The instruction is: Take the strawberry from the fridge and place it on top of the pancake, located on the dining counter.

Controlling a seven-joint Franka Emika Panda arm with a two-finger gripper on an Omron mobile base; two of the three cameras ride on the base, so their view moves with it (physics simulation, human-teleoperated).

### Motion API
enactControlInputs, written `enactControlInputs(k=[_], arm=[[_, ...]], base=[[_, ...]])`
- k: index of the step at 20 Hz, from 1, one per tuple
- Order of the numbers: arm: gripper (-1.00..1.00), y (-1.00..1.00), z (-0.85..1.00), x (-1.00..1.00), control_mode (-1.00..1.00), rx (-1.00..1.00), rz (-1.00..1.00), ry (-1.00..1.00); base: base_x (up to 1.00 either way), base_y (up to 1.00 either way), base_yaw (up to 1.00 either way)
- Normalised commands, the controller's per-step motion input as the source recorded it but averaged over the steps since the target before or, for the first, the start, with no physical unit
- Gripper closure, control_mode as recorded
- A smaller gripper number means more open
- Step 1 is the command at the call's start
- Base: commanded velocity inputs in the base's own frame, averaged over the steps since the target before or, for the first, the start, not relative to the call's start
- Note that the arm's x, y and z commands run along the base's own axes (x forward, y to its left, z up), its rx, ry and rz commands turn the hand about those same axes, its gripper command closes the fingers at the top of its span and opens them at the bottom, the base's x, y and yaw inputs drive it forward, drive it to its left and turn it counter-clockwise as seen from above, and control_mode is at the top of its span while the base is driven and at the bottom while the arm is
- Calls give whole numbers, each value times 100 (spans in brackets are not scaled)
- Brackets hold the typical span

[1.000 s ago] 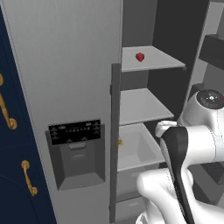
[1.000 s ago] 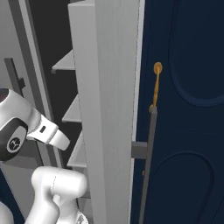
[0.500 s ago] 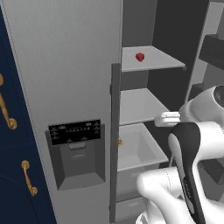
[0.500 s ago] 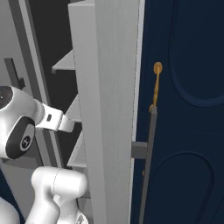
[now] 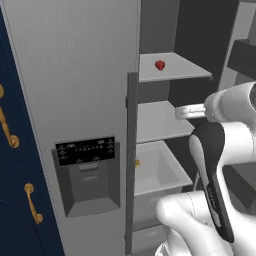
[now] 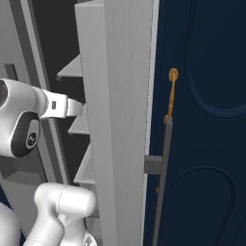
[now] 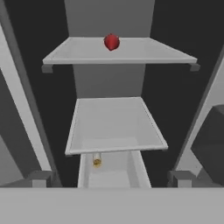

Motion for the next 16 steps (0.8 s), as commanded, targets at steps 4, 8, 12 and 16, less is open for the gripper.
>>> enactControlInputs(k=[4, 8, 12, 16], arm=[[-100, 0, 80, 36, -100, 0, -1, -8], [-100, 0, 64, 41, -100, 0, 0, -16], [-100, -8, 33, 57, -100, 0, 0, 0], [-100, -9, 0, 84, -100, 0, -3, 10]], base=[[0, 0, 0], [0, 0, 0], [0, 0, 0], [0, 0, 0]])
